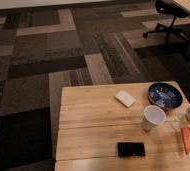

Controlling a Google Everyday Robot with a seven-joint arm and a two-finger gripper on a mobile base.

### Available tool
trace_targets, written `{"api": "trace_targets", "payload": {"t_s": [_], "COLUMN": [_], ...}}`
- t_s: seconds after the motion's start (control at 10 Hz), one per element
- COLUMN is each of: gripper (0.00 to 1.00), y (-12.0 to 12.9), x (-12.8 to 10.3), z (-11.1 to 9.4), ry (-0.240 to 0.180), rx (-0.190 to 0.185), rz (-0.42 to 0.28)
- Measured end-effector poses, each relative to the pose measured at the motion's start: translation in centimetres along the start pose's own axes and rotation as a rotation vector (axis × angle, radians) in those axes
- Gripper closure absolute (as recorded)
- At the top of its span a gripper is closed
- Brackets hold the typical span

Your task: Place the pepper in the ceramic cup

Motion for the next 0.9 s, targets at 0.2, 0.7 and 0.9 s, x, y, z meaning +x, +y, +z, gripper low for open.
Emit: {"api": "trace_targets", "payload": {"t_s": [0.2,0.7,0.9], "gripper": [0.92,0.92,0.92], "y": [1.6,7.8,10.4], "x": [-1.2,-3.5,-3.4], "z": [-2.8,-12.3,-13.4], "ry": [-0.072,-0.346,-0.394], "rx": [0.005,-0.013,-0.031], "rz": [-0.044,-0.200,-0.275]}}
